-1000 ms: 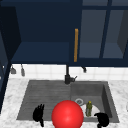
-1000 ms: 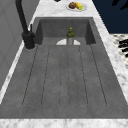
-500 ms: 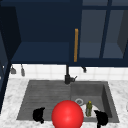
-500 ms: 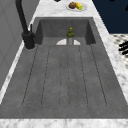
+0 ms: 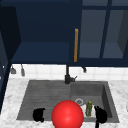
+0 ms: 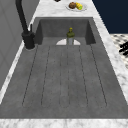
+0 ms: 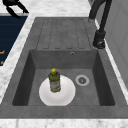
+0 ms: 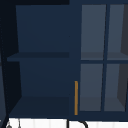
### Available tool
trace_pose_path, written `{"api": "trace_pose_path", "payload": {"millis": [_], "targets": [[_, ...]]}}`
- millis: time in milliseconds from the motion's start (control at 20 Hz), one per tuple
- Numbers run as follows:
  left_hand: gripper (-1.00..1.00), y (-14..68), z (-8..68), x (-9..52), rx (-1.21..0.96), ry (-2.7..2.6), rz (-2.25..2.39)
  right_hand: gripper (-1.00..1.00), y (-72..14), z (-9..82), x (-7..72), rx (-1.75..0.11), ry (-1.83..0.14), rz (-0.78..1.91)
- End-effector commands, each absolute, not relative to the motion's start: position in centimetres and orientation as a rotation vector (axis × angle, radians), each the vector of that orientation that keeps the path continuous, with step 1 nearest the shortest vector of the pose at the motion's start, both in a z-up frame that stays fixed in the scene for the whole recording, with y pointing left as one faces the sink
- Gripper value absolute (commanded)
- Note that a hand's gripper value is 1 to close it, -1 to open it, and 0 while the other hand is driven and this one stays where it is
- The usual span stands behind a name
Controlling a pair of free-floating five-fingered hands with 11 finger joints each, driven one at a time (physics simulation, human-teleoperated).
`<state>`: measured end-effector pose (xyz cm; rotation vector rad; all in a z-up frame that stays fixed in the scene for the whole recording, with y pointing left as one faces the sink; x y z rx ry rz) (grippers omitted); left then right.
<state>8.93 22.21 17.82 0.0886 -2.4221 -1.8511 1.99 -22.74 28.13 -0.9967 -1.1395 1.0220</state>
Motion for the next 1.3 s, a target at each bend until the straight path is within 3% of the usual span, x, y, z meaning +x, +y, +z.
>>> {"api": "trace_pose_path", "payload": {"millis": [0,1250], "targets": [[0.00,22.2,17.8,8.9,0.089,-2.422,-1.851,-1.00,-22.6,29.0,1.6,-0.997,-1.140,0.883],[0.00,22.2,17.8,9.0,0.097,-2.425,-1.848,-1.00,-21.5,29.7,2.4,-0.939,-1.192,0.521]]}}
